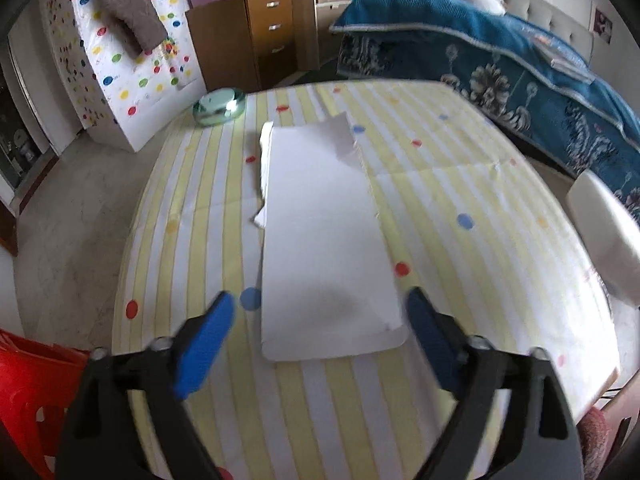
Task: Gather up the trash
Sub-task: 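Grasp the white foam block with the right gripper while the left gripper grasps the paper strip, then carry the paper strip and foam block to the pink bin and release both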
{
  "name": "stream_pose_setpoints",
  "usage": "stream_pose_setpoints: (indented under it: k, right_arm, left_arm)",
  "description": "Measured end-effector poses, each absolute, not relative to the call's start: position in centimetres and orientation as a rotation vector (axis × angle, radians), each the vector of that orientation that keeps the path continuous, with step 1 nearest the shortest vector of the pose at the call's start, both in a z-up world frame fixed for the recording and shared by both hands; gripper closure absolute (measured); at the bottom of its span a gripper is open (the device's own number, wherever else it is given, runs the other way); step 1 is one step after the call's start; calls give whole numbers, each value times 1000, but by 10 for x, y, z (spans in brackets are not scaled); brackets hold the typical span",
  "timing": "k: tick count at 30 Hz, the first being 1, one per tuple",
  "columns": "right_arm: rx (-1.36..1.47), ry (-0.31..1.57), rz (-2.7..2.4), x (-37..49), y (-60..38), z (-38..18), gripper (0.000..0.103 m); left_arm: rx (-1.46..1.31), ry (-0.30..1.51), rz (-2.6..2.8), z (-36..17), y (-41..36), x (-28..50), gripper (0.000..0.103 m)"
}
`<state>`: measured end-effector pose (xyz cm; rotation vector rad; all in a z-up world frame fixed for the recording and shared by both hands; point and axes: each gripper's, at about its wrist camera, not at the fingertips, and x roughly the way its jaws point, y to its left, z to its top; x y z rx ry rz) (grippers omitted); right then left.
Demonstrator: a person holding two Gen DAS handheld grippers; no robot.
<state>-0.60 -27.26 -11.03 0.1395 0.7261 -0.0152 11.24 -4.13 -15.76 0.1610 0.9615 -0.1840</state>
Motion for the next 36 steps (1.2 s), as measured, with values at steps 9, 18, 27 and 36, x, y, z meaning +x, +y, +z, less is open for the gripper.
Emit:
stream_pose_setpoints:
  k: [9,18,27,36]
  right_arm:
    - [146,736,-25,-6,-272,-112,90]
    - [176,746,-13,-6,-276,-117,90]
    - [187,723,-34,-18,-281,-110,90]
    - [191,720,-175,-60,-309,-105,90]
  left_arm:
    - [134,1014,-133,-182,-51,132,7]
    - [125,984,-154,-178,-48,122,27]
    - [110,859,-338,-137,-79,63,28]
    - [163,788,-559,-116,-146,4,28]
